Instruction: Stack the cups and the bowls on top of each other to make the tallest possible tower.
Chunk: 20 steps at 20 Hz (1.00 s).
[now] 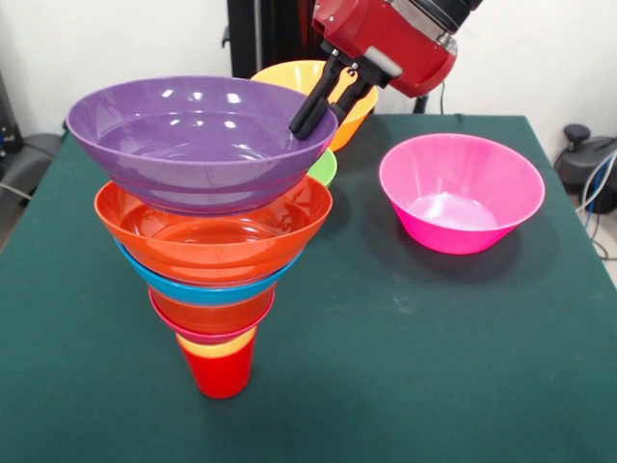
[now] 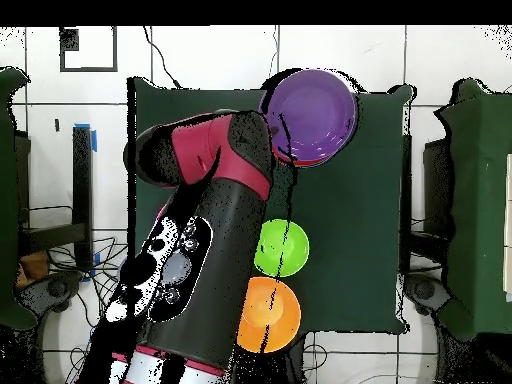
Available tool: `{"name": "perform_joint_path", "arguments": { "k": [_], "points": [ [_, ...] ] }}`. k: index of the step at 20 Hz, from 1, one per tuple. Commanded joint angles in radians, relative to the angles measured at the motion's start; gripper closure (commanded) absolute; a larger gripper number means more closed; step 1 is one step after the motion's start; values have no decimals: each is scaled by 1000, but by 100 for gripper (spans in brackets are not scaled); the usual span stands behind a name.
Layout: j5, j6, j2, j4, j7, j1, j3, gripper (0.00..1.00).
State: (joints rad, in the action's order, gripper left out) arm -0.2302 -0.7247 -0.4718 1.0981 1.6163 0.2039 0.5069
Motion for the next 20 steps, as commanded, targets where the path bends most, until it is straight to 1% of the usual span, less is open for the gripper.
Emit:
{"name": "perform_joint_path", "arguments": {
  "k": [1, 6, 16, 18, 19, 20],
  "points": [
    [-34, 48, 27, 46, 135, 3, -53, 100],
    [-33, 55, 30, 55, 139, 1, -56, 100],
    [-45, 46, 35, 43, 120, 6, -52, 100],
    [-44, 51, 39, 44, 148, 12, -39, 100],
    [-42, 54, 40, 44, 160, 14, -33, 0],
    [-42, 54, 41, 44, 164, 14, -31, 0]
  ]
}}
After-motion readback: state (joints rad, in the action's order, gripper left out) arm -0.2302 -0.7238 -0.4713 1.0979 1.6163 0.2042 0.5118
